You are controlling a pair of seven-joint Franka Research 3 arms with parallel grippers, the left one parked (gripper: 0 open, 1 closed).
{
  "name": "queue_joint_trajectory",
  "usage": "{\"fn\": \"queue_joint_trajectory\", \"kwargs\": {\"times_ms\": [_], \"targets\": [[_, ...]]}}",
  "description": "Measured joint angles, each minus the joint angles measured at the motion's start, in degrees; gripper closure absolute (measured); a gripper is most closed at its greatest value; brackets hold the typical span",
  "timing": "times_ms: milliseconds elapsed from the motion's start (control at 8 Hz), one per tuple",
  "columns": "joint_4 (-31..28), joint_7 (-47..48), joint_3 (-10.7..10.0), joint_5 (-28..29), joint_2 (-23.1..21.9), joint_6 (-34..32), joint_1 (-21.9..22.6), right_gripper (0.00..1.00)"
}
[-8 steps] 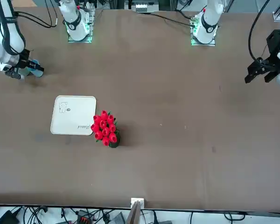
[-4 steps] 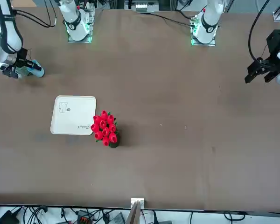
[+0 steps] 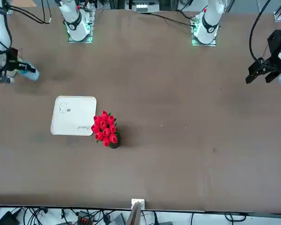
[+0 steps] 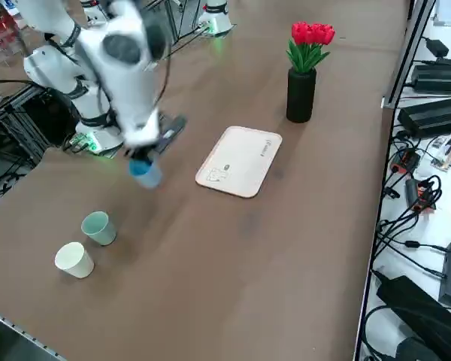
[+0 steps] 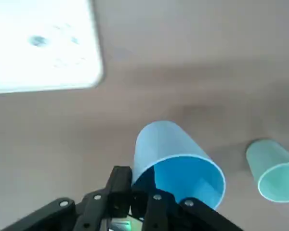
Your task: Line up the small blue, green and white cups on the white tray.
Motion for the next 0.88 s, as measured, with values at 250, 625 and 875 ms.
{"fn": "queue_joint_trajectory", "kwargs": {"times_ms": [250, 625, 875], "targets": [[7.1, 2.6, 0.5, 0.1, 3.0, -2.0, 10.5, 0.96], [15.6, 7.7, 0.6, 0.1, 12.8, -1.7, 22.5, 0.96], [19.9, 15.2, 0.6, 0.4, 19.5, -0.2, 29.0, 0.96]]}}
